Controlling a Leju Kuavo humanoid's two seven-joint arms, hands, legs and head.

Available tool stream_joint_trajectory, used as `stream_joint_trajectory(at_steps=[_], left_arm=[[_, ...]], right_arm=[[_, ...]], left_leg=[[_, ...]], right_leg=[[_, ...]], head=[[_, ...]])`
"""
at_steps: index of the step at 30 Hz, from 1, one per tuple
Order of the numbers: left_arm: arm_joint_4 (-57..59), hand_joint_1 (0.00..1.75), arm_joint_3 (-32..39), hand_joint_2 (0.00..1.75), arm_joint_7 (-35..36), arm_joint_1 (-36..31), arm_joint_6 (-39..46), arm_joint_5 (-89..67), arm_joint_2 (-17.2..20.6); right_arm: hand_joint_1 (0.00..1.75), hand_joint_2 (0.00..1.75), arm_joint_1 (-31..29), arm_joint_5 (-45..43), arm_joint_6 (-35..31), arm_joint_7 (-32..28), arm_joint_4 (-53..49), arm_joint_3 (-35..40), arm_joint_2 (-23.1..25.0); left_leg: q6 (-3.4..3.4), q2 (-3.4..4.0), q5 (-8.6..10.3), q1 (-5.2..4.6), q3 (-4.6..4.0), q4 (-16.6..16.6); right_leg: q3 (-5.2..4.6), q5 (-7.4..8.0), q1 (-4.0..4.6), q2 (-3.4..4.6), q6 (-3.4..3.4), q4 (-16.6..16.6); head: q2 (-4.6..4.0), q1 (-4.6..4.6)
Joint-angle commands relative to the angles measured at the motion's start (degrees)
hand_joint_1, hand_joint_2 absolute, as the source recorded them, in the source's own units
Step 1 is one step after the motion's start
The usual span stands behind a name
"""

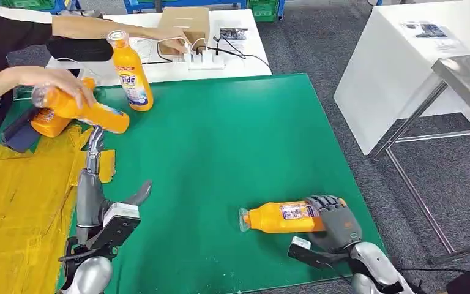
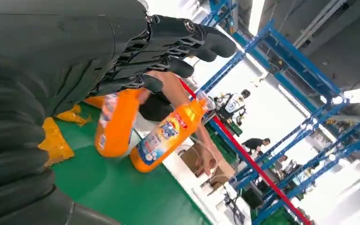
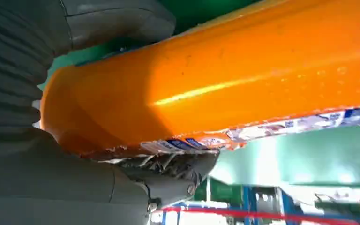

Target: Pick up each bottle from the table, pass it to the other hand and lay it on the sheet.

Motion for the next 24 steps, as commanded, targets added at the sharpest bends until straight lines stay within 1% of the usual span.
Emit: stream_joint_trajectory(at_steps=[1,2,4,6,7,8,9,10,11,13,14,15,16,18,19,21,22,24], left_arm=[[-0.3,0.00,-3.8,1.75,2.1,1.1,-1.6,-2.6,-2.1],[-1.0,0.00,-3.8,1.75,2.6,1.6,-2.0,-2.9,-2.3],[-2.1,0.00,-4.2,1.75,2.9,2.8,-3.4,-2.5,-2.5],[-3.3,0.00,-5.6,1.75,3.0,5.2,-7.4,-1.0,-3.2],[-2.0,0.00,-9.0,1.75,5.1,5.7,-15.4,6.6,-1.8],[0.4,0.00,-10.7,1.75,3.2,5.3,-26.6,15.4,-0.7],[3.0,0.00,-11.8,1.75,1.3,4.7,-26.9,17.3,-0.6],[4.7,0.00,-12.7,1.75,0.1,4.1,-26.7,18.8,-0.6],[5.9,0.00,-13.8,1.75,-0.4,3.3,-26.6,19.5,-0.5],[6.7,0.00,-14.6,1.75,-0.5,2.4,-27.0,21.1,-0.5],[7.0,0.00,-14.9,1.75,-0.1,1.9,-27.2,21.5,-0.5],[7.4,0.00,-14.9,1.75,0.5,1.5,-27.4,21.9,-0.5],[8.0,0.00,-14.9,1.75,0.9,0.9,-27.5,22.5,-0.5],[8.6,0.00,-14.7,1.75,1.3,0.3,-27.9,23.6,-0.7],[8.7,0.00,-14.7,1.75,1.3,0.1,-28.0,23.6,-0.8],[8.7,0.00,-14.7,1.75,1.3,0.1,-28.0,23.6,-0.8],[8.7,0.00,-14.7,1.75,1.3,0.1,-28.0,23.6,-0.8],[8.7,0.00,-14.7,1.75,1.3,0.1,-28.0,23.6,-0.8]], right_arm=[[1.75,1.75,1.7,3.6,-1.4,4.8,-11.2,-2.1,9.5],[1.75,1.75,2.3,4.1,-2.1,5.1,-12.4,-2.5,10.5],[1.75,1.75,3.1,3.7,-1.5,5.6,-13.9,-2.4,11.3],[1.75,1.75,4.8,2.9,-2.5,5.5,-17.1,-2.3,13.5],[1.75,1.75,5.6,-4.2,-8.9,-3.0,-20.9,-8.9,23.7],[1.75,1.75,4.4,-16.8,-10.6,-4.0,-20.5,-7.9,26.6],[1.75,1.75,3.3,-18.9,-9.9,-3.5,-20.1,-6.1,27.2],[1.75,1.75,2.6,-22.6,-10.9,-3.6,-19.3,-5.5,28.3],[1.75,1.75,2.2,-27.1,-11.5,-5.1,-18.1,-4.9,28.9],[1.75,1.75,2.1,-33.0,-10.4,-7.3,-16.6,-4.5,29.1],[1.75,1.75,2.0,-35.7,-7.2,-7.1,-15.7,-3.7,28.3],[1.75,1.75,1.9,-39.1,-5.0,-7.5,-15.6,-3.9,28.2],[1.75,1.75,1.8,-41.7,-2.9,-8.6,-15.2,-3.9,28.3],[1.75,1.75,1.7,-43.7,-1.3,-9.3,-15.0,-3.9,28.5],[1.75,1.75,1.6,-43.7,-1.3,-9.3,-15.0,-3.8,28.7],[1.75,1.75,1.6,-43.7,-1.3,-9.3,-15.0,-3.8,28.7],[1.75,1.75,1.6,-43.7,-1.3,-9.3,-15.0,-3.8,28.7],[1.75,1.75,1.6,-43.7,-1.3,-9.3,-15.0,-3.8,28.7]], left_leg=[[-0.03,0.08,-0.03,0.03,-0.04,0.0],[-0.04,0.14,-0.12,0.06,0.10,0.0],[-0.03,0.04,-0.15,0.06,0.14,0.0],[-0.01,0.04,-0.11,0.03,0.04,0.0],[-0.02,0.07,-0.09,0.04,-0.03,0.0],[-0.03,0.09,-0.17,0.06,0.08,0.0],[-0.06,0.13,-0.11,0.03,0.04,-0.1],[-0.07,0.13,-0.17,0.04,0.15,-0.1],[-0.06,0.14,-0.15,0.04,0.14,-0.1],[-0.04,0.04,-0.06,0.02,-0.06,-0.1],[-0.04,-0.01,-0.07,0.07,-0.11,-0.1],[-0.04,0.02,-0.14,0.08,0.08,-0.1],[-0.04,0.02,-0.09,0.07,-0.02,0.0],[-0.04,-0.02,-0.05,0.05,-0.15,-0.1],[-0.04,-0.01,-0.08,0.08,-0.06,-0.1],[-0.03,-0.01,-0.05,0.04,-0.17,-0.1],[-0.03,0.01,-0.10,0.06,-0.02,-0.1],[-0.02,-0.02,-0.06,0.03,-0.16,-0.1]], right_leg=[[-0.05,-0.01,0.05,0.09,-0.15,0.0],[0.06,-0.08,0.09,0.16,-0.20,0.0],[0.11,-0.13,0.09,0.05,-0.21,0.0],[0.03,-0.13,0.03,0.02,-0.14,0.0],[-0.03,-0.10,0.05,0.05,-0.10,0.0],[0.07,-0.18,0.07,0.07,-0.14,0.0],[-0.01,-0.14,0.04,0.11,-0.09,0.0],[0.12,-0.23,0.06,0.11,-0.12,0.0],[0.10,-0.21,0.06,0.15,-0.11,0.0],[-0.07,-0.18,0.03,0.05,-0.06,0.0],[-0.11,-0.18,0.06,0.00,-0.02,0.0],[0.07,-0.22,0.08,0.03,-0.08,-0.1],[-0.08,-0.20,0.06,0.02,-0.07,0.0],[-0.19,-0.17,0.03,-0.02,-0.02,0.0],[-0.08,-0.19,0.06,-0.01,-0.07,0.0],[-0.19,-0.16,0.02,-0.01,0.00,0.0],[-0.03,-0.20,0.05,0.01,-0.07,0.0],[-0.15,-0.16,0.01,-0.01,0.00,0.0]], head=[[0.00,-0.04],[0.00,-0.09],[0.00,0.04],[0.00,-0.02],[0.00,0.00],[0.00,0.00],[0.00,0.00],[0.00,0.02],[0.00,0.02],[0.00,-0.09],[0.00,-0.02],[0.00,0.00],[0.00,0.02],[0.00,0.02],[0.00,0.02],[0.00,0.02],[0.00,0.00],[0.00,0.00]])
